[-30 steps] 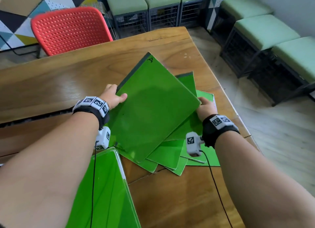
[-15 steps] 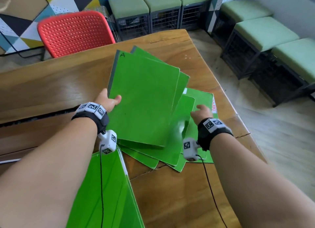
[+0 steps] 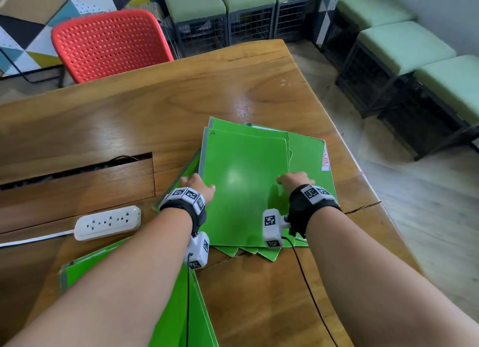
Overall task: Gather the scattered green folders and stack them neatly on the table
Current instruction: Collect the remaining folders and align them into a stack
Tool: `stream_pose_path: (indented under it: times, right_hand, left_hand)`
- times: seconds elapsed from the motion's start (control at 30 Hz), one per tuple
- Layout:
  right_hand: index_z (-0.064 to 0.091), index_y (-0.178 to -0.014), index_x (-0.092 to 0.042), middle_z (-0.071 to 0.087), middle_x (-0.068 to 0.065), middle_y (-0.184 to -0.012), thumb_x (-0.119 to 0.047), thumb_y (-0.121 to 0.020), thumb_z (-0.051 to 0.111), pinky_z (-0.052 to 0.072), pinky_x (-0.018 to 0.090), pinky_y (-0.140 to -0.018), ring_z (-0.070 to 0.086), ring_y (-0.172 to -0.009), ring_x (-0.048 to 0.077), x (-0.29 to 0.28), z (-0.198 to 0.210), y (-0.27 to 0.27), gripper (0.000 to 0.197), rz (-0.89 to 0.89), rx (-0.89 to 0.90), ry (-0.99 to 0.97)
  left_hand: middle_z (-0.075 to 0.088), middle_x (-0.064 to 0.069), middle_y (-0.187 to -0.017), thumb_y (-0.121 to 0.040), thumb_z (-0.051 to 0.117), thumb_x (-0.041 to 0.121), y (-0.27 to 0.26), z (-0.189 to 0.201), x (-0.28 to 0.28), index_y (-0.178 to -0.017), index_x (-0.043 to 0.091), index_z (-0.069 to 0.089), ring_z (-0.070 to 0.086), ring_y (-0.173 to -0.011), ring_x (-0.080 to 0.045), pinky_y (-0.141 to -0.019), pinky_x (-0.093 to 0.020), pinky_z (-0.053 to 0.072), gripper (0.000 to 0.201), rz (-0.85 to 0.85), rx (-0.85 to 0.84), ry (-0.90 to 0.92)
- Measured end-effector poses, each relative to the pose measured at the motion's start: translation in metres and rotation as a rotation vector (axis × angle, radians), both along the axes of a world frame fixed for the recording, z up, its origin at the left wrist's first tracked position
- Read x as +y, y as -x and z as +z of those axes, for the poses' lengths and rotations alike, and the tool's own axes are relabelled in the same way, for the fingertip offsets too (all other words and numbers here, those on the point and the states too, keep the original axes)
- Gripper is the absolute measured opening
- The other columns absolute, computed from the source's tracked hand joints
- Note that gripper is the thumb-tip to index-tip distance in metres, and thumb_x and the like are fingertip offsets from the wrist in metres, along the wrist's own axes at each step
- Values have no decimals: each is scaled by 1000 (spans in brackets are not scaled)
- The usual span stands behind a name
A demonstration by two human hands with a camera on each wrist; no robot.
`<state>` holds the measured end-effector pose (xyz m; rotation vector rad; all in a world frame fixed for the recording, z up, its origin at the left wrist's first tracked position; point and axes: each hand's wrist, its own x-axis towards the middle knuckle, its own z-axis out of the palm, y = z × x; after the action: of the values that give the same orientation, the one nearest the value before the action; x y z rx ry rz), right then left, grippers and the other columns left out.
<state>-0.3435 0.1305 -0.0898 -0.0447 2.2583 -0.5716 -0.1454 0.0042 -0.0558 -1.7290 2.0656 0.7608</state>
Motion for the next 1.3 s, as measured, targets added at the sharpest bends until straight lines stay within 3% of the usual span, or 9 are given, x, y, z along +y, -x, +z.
stream_pose_path:
  times: [0.17,0.23,0.37,0.47,0.6,0.8,1.03,1.2,1.3]
  right_hand:
    - [46,-130,4,58,16,-122,-13,-95,54,49,33,-99,59,-108,22,6,3,-4,40,-34,-98,41]
    - [48,-131,0,56,16,-124,-17,-94,54,50,37,-97,60,-99,22,9,6,-7,41,-21,-86,15]
    - [38,-142,-11,40,19,-137,-16,-92,51,43,37,-84,52,-111,30,15,7,-6,53,-20,61,-16]
    - [33,-145,-11,51,15,-129,-10,-90,50,52,39,-90,59,-106,28,15,0,-7,58,-31,34,88]
    - [37,-144,-6,53,13,-135,-3,-93,49,50,35,-92,58,-110,26,20,-6,-6,52,-26,22,184]
    - [41,-142,-4,57,13,-129,-12,-94,56,51,36,-92,61,-103,26,22,5,10,51,-143,-19,294]
    - [51,-130,-7,44,19,-131,-23,-89,54,45,33,-89,51,-95,29,44,19,40,44,-41,179,-87]
    - [36,-141,-18,47,16,-132,-25,-87,57,47,39,-89,55,-103,32,58,7,43,58,-124,118,-12]
    - [33,-139,-12,55,13,-120,-15,-87,61,48,40,-84,58,-93,28,59,11,37,59,-230,63,134]
  left_hand:
    - [33,-15,-140,-87,54,48,-3,-7,0,-133,9,41,43,-126,-34,-104,-45,41,61,-72,-3,6]
    - [27,-13,-144,-84,54,52,-4,-9,1,-133,12,42,35,-132,-34,-107,-49,37,64,-81,-2,14]
    - [-2,-9,-159,-84,52,57,-11,-10,3,-146,19,31,7,-146,-36,-115,-55,22,75,-90,-35,-34]
    - [23,-15,-149,-82,57,55,-15,-7,-2,-138,19,38,30,-136,-37,-107,-51,36,70,-64,16,0]
    - [46,-12,-134,-79,73,30,-16,-4,-16,-129,16,36,53,-102,-27,-89,-39,45,64,88,316,-23]
    - [20,-10,-159,-91,61,24,-7,6,-22,-151,6,17,27,-144,-29,-116,-46,26,77,69,254,-200]
    - [26,-17,-149,-93,55,19,48,13,17,-146,7,24,43,-129,-33,-101,-37,44,63,12,271,-183]
    - [42,-18,-134,-93,54,13,51,6,31,-148,15,12,55,-106,-33,-80,-34,45,69,59,330,-248]
    - [34,-15,-149,-89,62,10,41,6,25,-149,16,11,51,-121,-33,-94,-36,43,79,174,449,-265]
